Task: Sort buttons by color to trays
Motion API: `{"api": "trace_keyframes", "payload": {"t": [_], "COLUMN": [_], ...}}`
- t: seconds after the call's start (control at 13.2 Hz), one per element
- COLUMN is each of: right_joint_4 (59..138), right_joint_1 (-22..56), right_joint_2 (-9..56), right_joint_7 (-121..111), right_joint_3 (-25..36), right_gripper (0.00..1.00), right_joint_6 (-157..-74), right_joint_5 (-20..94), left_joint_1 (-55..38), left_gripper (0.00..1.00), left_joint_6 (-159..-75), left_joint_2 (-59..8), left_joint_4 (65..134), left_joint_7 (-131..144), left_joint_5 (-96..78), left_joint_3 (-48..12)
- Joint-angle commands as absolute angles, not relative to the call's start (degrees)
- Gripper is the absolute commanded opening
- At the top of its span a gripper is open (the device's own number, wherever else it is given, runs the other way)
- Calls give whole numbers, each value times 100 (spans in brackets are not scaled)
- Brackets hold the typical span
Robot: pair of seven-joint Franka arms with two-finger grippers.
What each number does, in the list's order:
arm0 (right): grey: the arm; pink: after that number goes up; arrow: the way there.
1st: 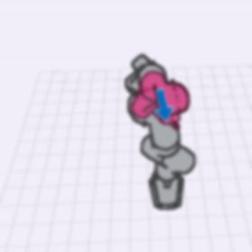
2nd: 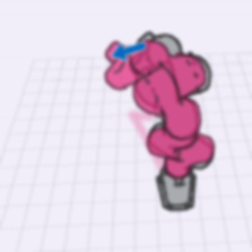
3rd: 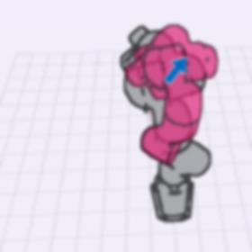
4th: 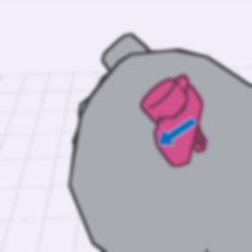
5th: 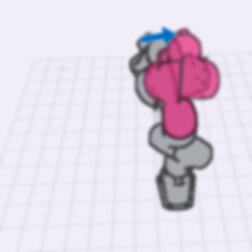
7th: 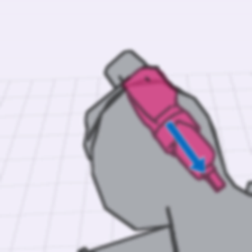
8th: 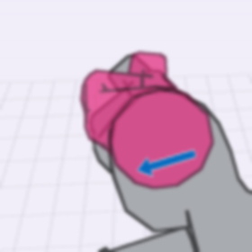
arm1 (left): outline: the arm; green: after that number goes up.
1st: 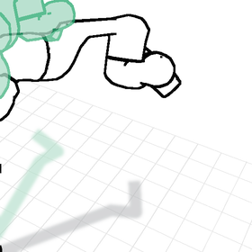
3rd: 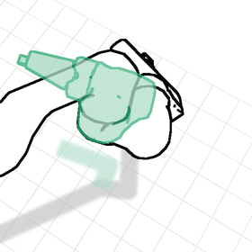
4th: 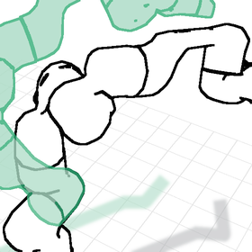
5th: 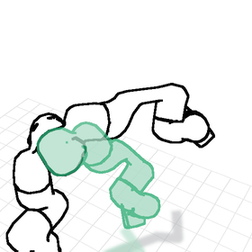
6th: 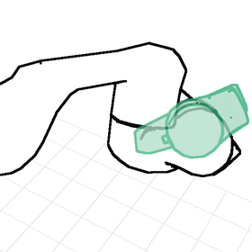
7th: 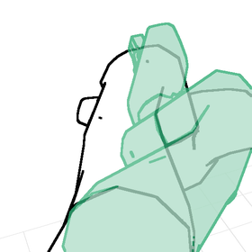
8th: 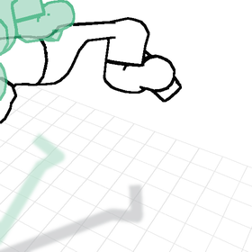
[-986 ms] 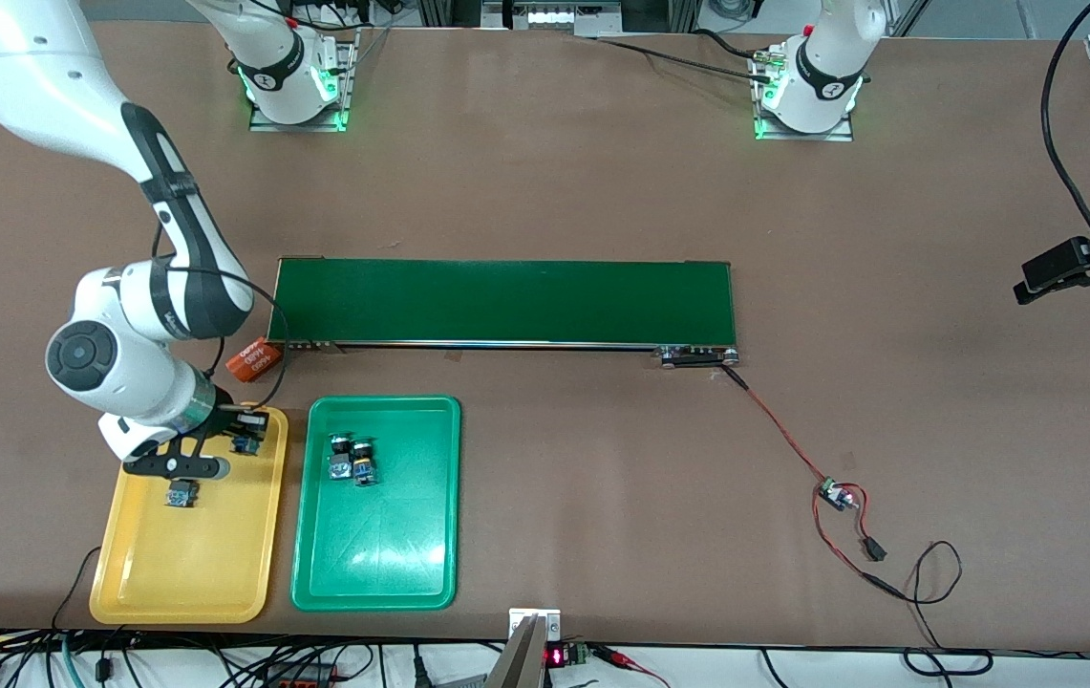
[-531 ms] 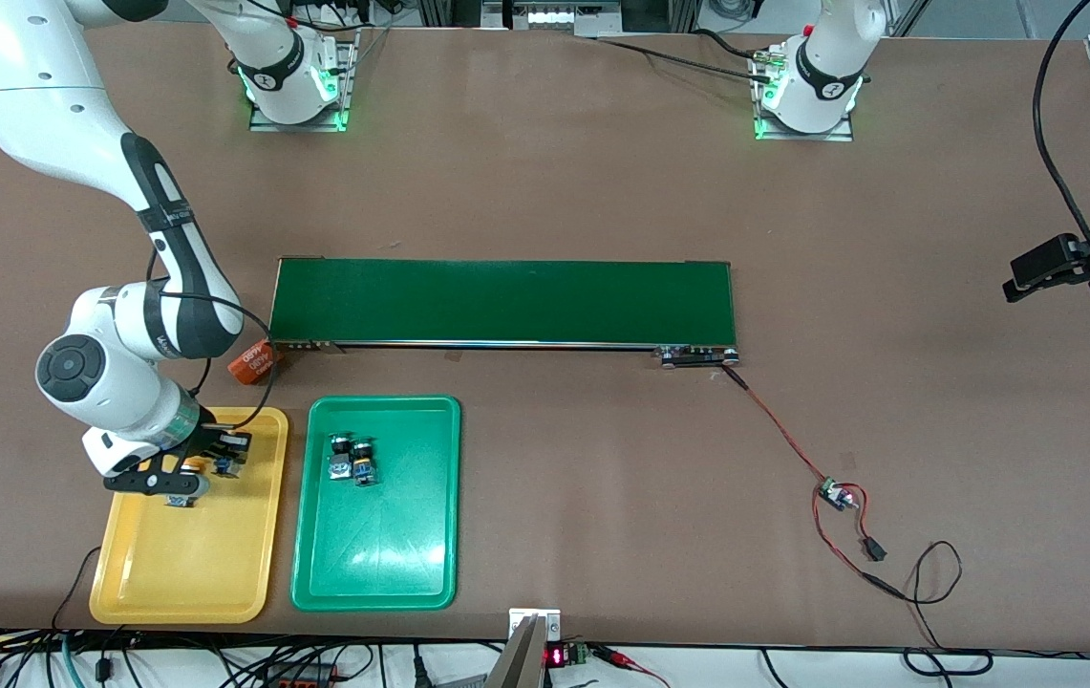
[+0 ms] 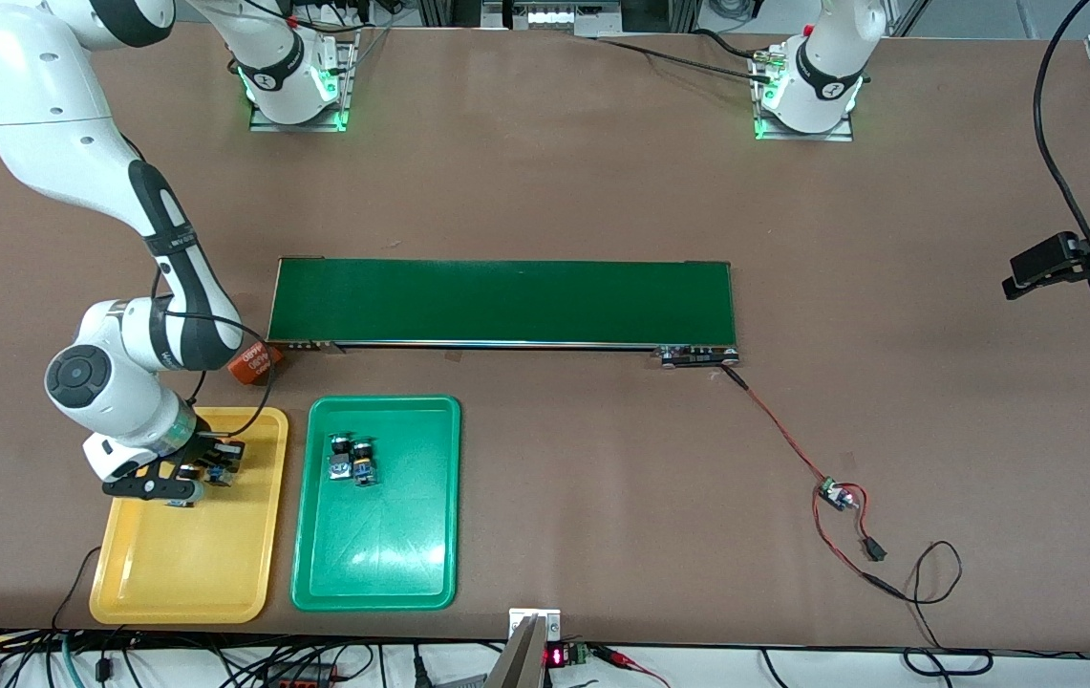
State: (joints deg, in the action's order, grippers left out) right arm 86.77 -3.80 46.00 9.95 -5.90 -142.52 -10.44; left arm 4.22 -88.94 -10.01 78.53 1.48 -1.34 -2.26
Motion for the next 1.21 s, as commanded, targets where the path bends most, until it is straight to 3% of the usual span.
{"api": "trace_keyframes", "payload": {"t": [0.0,0.08,0.38,0.61,1.14], "right_joint_4": [8560,8569,8744,8736,8867], "right_joint_1": [-343,-343,-308,-299,-308], "right_joint_2": [4667,4667,4239,3615,1725], "right_joint_7": [905,897,888,879,853], "right_joint_3": [-589,-580,-589,-598,-606], "right_gripper": [83,100,100,100,100], "right_joint_6": [-14291,-14335,-14100,-12924,-10154], "right_joint_5": [-1028,-994,-984,-967,-360], "left_joint_1": [439,439,448,431,466], "left_gripper": [100,100,100,100,100], "left_joint_6": [-8886,-8886,-9456,-9449,-9097], "left_joint_2": [-941,-932,-678,-405,-404], "left_joint_4": [7875,7910,8392,8710,8631], "left_joint_7": [53,35,-325,-325,-255], "left_joint_5": [-132,-132,0,0,-17], "left_joint_3": [-229,-237,-308,-325,-325]}}
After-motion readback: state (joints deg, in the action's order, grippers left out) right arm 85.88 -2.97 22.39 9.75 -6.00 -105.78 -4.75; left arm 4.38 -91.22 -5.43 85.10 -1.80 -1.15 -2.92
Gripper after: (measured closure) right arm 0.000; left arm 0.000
